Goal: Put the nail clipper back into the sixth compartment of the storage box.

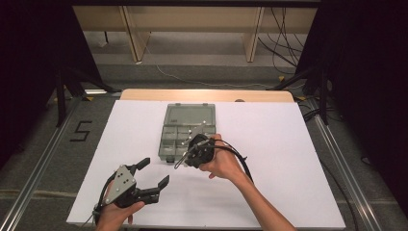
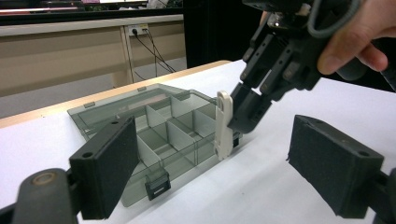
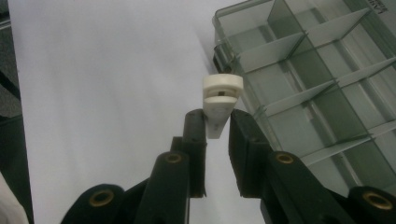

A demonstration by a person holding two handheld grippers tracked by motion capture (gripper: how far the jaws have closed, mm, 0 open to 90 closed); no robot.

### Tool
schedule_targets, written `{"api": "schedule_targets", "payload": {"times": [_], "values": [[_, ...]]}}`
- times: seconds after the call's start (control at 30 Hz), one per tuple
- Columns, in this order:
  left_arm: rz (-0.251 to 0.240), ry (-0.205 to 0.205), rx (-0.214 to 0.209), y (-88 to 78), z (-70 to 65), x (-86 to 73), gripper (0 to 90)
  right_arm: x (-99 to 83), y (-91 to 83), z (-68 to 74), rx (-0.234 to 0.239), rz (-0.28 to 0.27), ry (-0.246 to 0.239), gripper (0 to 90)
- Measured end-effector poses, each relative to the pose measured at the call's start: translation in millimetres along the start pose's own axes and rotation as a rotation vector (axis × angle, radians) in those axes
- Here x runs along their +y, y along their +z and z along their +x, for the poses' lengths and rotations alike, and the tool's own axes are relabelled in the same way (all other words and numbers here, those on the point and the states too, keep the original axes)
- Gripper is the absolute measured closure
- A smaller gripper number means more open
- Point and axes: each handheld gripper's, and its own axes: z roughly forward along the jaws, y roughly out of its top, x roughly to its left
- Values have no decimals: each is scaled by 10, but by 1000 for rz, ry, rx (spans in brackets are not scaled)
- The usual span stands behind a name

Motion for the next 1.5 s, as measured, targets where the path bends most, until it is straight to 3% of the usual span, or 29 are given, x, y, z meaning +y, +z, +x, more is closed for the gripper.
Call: {"api": "schedule_targets", "payload": {"times": [0.33, 0.73, 1.33, 1.4, 1.43, 1.5], "values": [[9, 9, 2, -10, 3, 7, 157, 190, -22, -131, -25, -20, 34, 772], [7, 3, 1, -10, -1, 7, 157, 313, 141, -320, -50, 6, 90, 772], [4, 2, -1, -9, -6, 10, 157, 311, 442, -421, -39, 117, 146, 768], [3, 0, -1, -9, -10, 10, 157, 314, 459, -429, -35, 113, 153, 759], [1, -1, 0, -10, -10, 13, 157, 331, 483, -455, -64, 87, 186, 664], [1, -1, 0, -13, -10, 13, 157, 349, 488, -468, -68, 54, 185, 651]]}}
